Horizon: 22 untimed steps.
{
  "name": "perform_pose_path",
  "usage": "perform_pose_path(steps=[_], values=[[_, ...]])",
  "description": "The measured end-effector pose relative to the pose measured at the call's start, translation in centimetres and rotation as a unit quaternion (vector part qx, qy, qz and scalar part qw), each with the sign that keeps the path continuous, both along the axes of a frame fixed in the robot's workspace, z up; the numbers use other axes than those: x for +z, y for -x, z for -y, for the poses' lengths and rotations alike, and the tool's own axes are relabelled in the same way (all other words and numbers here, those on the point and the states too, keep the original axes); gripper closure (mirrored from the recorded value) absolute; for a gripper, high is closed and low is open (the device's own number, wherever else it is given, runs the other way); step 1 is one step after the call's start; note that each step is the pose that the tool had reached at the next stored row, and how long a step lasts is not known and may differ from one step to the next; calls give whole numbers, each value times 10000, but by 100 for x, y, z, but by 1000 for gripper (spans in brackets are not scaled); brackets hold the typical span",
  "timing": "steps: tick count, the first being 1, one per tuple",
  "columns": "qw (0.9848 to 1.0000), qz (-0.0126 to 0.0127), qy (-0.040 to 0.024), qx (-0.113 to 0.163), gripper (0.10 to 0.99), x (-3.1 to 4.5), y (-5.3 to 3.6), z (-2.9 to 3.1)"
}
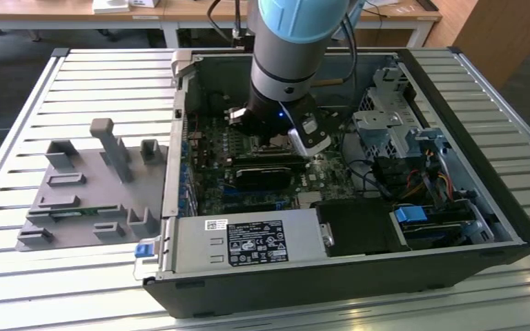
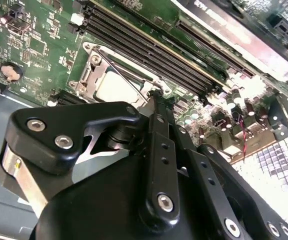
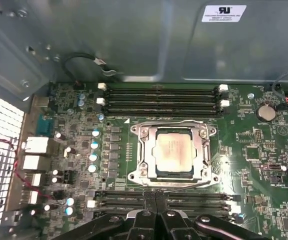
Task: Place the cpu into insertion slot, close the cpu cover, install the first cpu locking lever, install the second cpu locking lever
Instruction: 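Install the second cpu locking lever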
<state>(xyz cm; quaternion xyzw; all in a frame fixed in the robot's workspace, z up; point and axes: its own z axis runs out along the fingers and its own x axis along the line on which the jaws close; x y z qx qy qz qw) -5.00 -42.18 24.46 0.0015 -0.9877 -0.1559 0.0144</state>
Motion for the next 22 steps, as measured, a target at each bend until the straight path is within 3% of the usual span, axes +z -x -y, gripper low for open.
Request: perform_pose_path(steps=[7,13,22], values=[[10000,-1,0,0,980,-85,-34,-21],[10000,0,-3,0,980,-144,46,-21],[10000,0,-5,0,980,-295,62,-21]])
